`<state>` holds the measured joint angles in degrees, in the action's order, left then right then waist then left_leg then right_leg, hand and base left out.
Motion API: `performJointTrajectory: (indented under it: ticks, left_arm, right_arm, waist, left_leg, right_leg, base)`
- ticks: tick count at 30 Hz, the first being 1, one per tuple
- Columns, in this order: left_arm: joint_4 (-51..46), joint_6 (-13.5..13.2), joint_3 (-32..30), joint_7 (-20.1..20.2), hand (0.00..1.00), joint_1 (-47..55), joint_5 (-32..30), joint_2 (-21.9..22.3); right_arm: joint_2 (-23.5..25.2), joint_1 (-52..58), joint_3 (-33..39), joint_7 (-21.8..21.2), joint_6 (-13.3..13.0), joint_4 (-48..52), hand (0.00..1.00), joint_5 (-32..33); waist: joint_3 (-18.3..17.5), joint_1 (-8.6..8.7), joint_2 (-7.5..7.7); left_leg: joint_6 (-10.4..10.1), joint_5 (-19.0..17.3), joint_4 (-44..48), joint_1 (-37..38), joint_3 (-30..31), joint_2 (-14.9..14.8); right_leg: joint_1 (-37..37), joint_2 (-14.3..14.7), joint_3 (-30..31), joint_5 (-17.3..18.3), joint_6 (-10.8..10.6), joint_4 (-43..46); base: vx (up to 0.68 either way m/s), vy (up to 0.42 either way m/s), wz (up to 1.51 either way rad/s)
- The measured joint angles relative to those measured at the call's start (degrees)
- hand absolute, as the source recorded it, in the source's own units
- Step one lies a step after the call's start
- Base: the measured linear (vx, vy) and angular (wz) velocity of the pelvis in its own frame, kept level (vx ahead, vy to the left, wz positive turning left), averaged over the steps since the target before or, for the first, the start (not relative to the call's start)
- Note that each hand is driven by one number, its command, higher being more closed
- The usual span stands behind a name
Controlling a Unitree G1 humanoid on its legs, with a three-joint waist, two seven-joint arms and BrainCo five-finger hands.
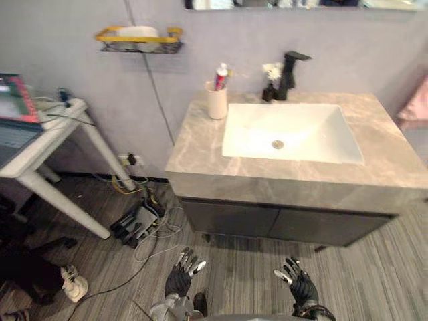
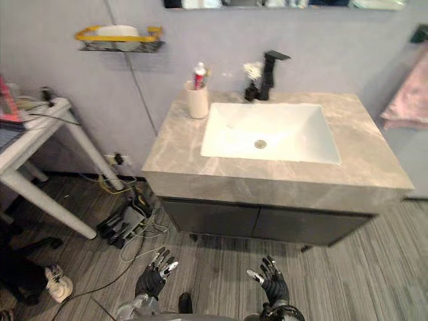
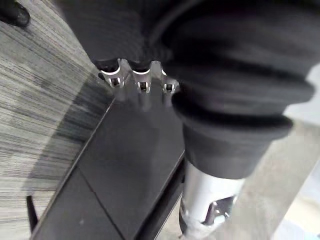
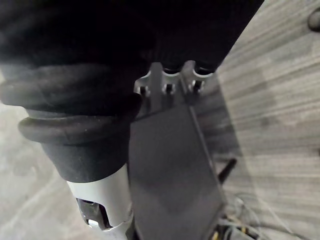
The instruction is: Organize washtable
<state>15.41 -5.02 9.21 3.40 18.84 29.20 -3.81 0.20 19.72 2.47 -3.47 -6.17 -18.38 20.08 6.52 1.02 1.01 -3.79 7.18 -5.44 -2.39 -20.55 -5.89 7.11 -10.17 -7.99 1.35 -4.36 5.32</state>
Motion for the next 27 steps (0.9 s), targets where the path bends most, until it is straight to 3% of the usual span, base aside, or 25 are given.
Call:
performJointTrajectory:
  ticks: [1, 2, 3, 4, 5, 6, 7, 8, 9, 10, 11, 12, 16, 19, 20, 22, 23, 24, 25, 26, 27]
  left_arm:
    - [-0.2, 0.0, -0.2, -0.1, 0.00, -1.1, -0.4, -0.3]
    - [-0.3, 0.0, -0.9, -0.5, 0.00, -2.8, -0.7, 0.0]
    - [-1.7, -0.3, -1.6, -1.2, 0.00, -4.0, -1.2, 0.9]
    - [-2.2, -0.3, -2.7, -1.2, 0.00, -4.4, -1.5, 0.8]
    - [-3.1, -0.2, -4.4, -1.4, 0.00, -4.7, -2.0, 0.7]
    - [-4.6, -0.3, -6.8, -2.1, 0.00, -4.5, -2.5, 1.3]
    - [-4.7, -0.4, -8.4, -2.4, 0.00, -4.1, -2.6, 2.8]
    - [-5.2, -0.7, -8.7, -2.3, 0.00, -4.1, -2.5, 3.5]
    - [-5.7, -1.4, -9.4, -2.7, 0.00, -4.0, -2.1, 4.4]
    - [-5.7, -1.5, -10.0, -3.0, 0.00, -4.2, -1.5, 4.3]
    - [-5.6, -1.5, -10.1, -3.5, 0.00, -4.4, -1.1, 4.0]
    - [-4.8, -1.3, -10.1, -3.9, 0.00, -5.1, -0.8, 4.2]
    - [-3.8, -0.9, -9.6, -4.7, 0.00, -4.5, -0.5, 5.9]
    - [-3.6, -0.3, -8.6, -4.7, 0.00, -4.1, -0.5, 6.2]
    - [-3.6, -0.3, -8.7, -4.8, 0.00, -4.1, -0.5, 6.5]
    - [-3.8, -0.4, -8.9, -5.0, 0.00, -4.1, 0.1, 7.0]
    - [-4.2, -0.6, -9.0, -6.0, 0.00, -3.6, 1.1, 7.0]
    - [-4.7, -1.2, -9.3, -7.5, 0.00, -3.3, 2.5, 7.2]
    - [-5.0, -1.6, -9.3, -8.0, 0.00, -3.2, 3.1, 7.2]
    - [-6.8, -2.7, -9.6, -9.1, 0.00, -1.8, 4.1, 7.1]
    - [-7.5, -3.4, -9.6, -9.3, 0.00, -1.4, 4.1, 6.9]
  right_arm:
    - [0.0, -0.8, 0.0, 0.2, 0.0, 0.0, 0.00, 0.0]
    - [0.1, -2.4, -0.4, 1.0, 0.0, 0.4, 0.00, 0.0]
    - [0.0, -3.4, -0.5, 1.3, -0.5, 2.0, 0.00, 0.0]
    - [0.3, -4.1, -0.5, 1.3, -1.0, 2.1, 0.00, 0.0]
    - [0.9, -4.7, -1.5, 1.1, -1.2, 2.1, 0.00, 0.0]
    - [0.7, -6.8, -3.8, 0.8, -1.2, 1.9, 0.00, 0.0]
    - [0.1, -9.5, -5.8, 0.7, -1.8, 1.8, 0.00, 0.0]
    - [-0.6, -10.8, -6.1, 0.6, -2.2, 1.6, 0.00, 0.0]
    - [-1.0, -13.0, -7.6, 0.5, -2.3, 0.6, 0.00, 0.1]
    - [-1.0, -14.9, -9.9, -0.3, -2.2, -0.2, 0.00, 0.2]
    - [-0.9, -15.7, -10.7, -0.6, -2.1, -0.1, 0.00, 0.3]
    - [-0.9, -15.6, -11.3, -1.3, -2.0, 1.2, 0.00, 1.1]
    - [-1.9, -5.5, -5.3, -3.0, -1.5, 7.5, 0.00, 3.3]
    - [-1.9, -2.2, 5.1, -2.3, -1.5, 8.9, 0.00, 5.5]
    - [-2.0, -2.2, 6.4, -1.6, -1.6, 8.9, 0.00, 6.7]
    - [-1.9, -2.5, 7.7, 0.0, -2.4, 8.9, 0.00, 10.1]
    - [-1.1, -3.8, 6.7, 0.8, -2.7, 8.9, 0.00, 13.4]
    - [-0.6, -5.6, 5.2, 1.9, -3.0, 8.0, 0.00, 17.7]
    - [-0.4, -6.7, 4.2, 2.4, -3.2, 7.3, 0.00, 20.0]
    - [-0.5, -8.9, 0.4, 2.3, -3.3, 3.7, 0.00, 23.4]
    - [-0.4, -10.1, -1.4, 2.3, -3.1, 2.7, 0.00, 24.2]
  waist:
    - [0.1, 0.05, 0.02]
    - [0.3, 0.35, -1.03]
    - [1.0, 0.31, -0.71]
    - [1.3, 0.47, -0.02]
    - [0.9, 0.75, 2.41]
    - [1.2, -0.31, 2.94]
    - [0.4, -1.38, -0.28]
    - [0.4, -2.19, -1.09]
    - [-0.3, -2.00, 0.07]
    - [-0.3, -2.26, 0.67]
    - [-0.6, -2.20, 1.68]
    - [0.0, -1.80, 1.45]
    - [0.4, 0.12, 0.30]
    - [0.6, 3.14, -0.01]
    - [0.7, 3.33, -0.15]
    - [0.9, 3.30, -0.58]
    - [1.1, 2.94, -0.79]
    - [1.6, 2.15, -0.98]
    - [1.8, 1.24, -1.83]
    - [2.1, -0.56, -1.88]
    - [2.2, -1.05, -2.08]
  left_leg:
    - [0.2, -0.1, 0.1, -0.1, -1.5, -0.3]
    - [1.7, -0.6, 0.9, -1.0, -4.3, -2.0]
    - [2.4, -1.6, 2.5, -1.5, -7.9, -3.6]
    - [2.1, -2.4, 3.9, -1.6, -9.4, -3.7]
    - [1.5, -4.7, 7.2, -1.2, -11.5, -3.5]
    - [1.8, -8.8, 13.5, -1.5, -15.1, -5.5]
    - [2.8, -10.7, 13.6, -1.6, -17.9, -8.5]
    - [1.2, -10.8, 13.0, -0.5, -21.1, -9.1]
    - [1.2, -11.1, 13.9, 0.4, -26.2, -8.7]
    - [1.5, -11.8, 15.7, 0.3, -29.9, -8.8]
    - [1.5, -12.0, 16.6, 0.2, -31.4, -8.9]
    - [1.6, -12.0, 18.4, 0.1, -33.1, -10.1]
    - [0.1, -13.2, 25.2, 3.6, -34.9, -17.1]
    - [0.0, -13.3, 25.4, 6.5, -37.5, -19.3]
    - [0.0, -13.2, 25.6, 7.4, -37.7, -19.4]
    - [0.8, -12.8, 29.4, 8.8, -32.3, -20.5]
    - [3.4, -14.8, 34.0, 7.1, -21.1, -20.5]
    - [2.7, -19.2, 34.4, 6.0, -8.6, -16.5]
    - [2.1, -20.9, 34.7, 5.5, -1.7, -14.0]
    - [3.1, -24.6, 36.3, 3.9, 10.9, -8.2]
    - [3.7, -26.1, 37.4, 2.6, 15.8, -6.1]
  right_leg:
    - [0.5, -0.1, -1.3, 0.3, 3.0, -0.7]
    - [0.7, -0.2, -8.0, 2.4, 10.7, -1.7]
    - [3.5, -3.4, -15.4, 4.1, 11.6, 6.4]
    - [4.8, -5.8, -18.5, 4.5, 11.7, 12.1]
    - [5.2, -8.5, -22.8, 1.8, 13.4, 17.0]
    - [5.2, -8.6, -26.8, -1.6, 12.6, 16.4]
    - [2.9, -3.6, -27.8, -5.5, 12.7, 6.8]
    - [3.1, -4.1, -31.3, -2.3, 13.8, 10.2]
    - [2.5, -7.4, -37.3, 4.8, 10.9, 18.5]
    - [0.6, -8.1, -40.3, 6.3, 6.8, 18.2]
    - [-0.3, -7.6, -40.5, 6.4, 4.5, 15.7]
    - [-0.9, -5.1, -40.3, 6.0, 3.3, 10.9]
    - [-6.2, 2.8, -36.8, 4.0, 4.1, 2.8]
    - [-6.7, 5.9, -32.6, 4.2, 4.4, 0.9]
    - [-6.7, 6.2, -31.2, 4.3, 4.5, 0.8]
    - [-6.9, 7.4, -25.7, 4.5, 5.0, 0.8]
    - [-7.0, 8.3, -20.6, 4.5, 5.7, 0.8]
    - [-6.6, 8.9, -15.5, 4.3, 6.1, 1.1]
    - [-6.3, 9.4, -12.5, 4.2, 6.3, 1.5]
    - [-5.1, 11.0, -4.3, 4.4, 6.9, 2.4]
    - [-5.1, 11.5, -1.7, 4.3, 7.0, 2.3]
  base:
    - [0.00, 0.053, -0.93]
    - [0.03, 0.062, -1.24]
    - [0.04, 0.046, -1.21]
    - [0.07, 0.028, -1.16]
    - [0.06, 0.015, -1.54]
    - [-0.01, 0.027, -2.20]
    - [-0.03, 0.010, -2.38]
    - [-0.02, 0.023, -2.21]
    - [0.05, -0.008, -1.98]
    - [0.06, -0.030, -1.73]
    - [0.03, -0.144, -1.37]
    - [0.03, -0.171, -0.93]
    - [0.01, -0.126, -0.64]
    - [0.00, -0.047, -0.61]
    - [-0.01, 0.013, -1.14]
    - [0.00, 0.025, -1.46]
    - [0.01, 0.057, -2.04]
    - [0.02, 0.094, -2.22]
    - [-0.01, 0.192, -2.84]
    - [-0.01, 0.226, -2.52]
    - [0.00, 0.275, -2.64]
